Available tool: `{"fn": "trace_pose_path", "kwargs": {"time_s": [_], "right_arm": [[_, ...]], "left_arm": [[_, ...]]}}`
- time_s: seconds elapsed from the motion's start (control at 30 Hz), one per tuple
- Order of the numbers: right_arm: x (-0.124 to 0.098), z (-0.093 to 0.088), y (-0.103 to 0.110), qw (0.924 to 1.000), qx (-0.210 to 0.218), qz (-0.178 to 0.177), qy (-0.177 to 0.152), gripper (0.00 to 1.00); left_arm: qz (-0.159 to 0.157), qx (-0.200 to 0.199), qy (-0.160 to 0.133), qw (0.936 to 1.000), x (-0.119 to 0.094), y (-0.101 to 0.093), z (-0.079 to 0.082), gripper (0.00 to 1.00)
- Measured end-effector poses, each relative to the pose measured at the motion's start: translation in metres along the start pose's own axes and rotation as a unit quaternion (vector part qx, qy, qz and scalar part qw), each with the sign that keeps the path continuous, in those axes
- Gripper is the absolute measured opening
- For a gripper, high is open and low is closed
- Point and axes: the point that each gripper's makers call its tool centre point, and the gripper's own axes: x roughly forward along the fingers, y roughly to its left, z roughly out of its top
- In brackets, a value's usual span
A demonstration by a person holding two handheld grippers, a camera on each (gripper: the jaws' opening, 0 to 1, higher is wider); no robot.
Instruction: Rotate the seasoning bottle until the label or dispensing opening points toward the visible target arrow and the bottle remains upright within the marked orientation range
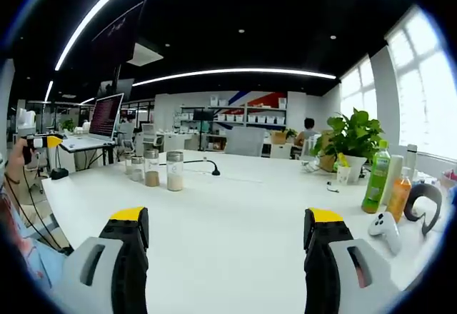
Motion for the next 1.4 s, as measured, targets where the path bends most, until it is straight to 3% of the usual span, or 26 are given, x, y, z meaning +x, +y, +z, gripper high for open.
{"fn": "trace_pose_path", "kwargs": {"time_s": [1.4], "right_arm": [[0.0044, -0.0053, 0.0042, 0.9999, 0.009, 0.011, 0.008, 0.93]], "left_arm": [[-0.001, -0.001, 0.005, 1.0000, 0.0008, -0.0023, -0.0027, 0.96]]}}
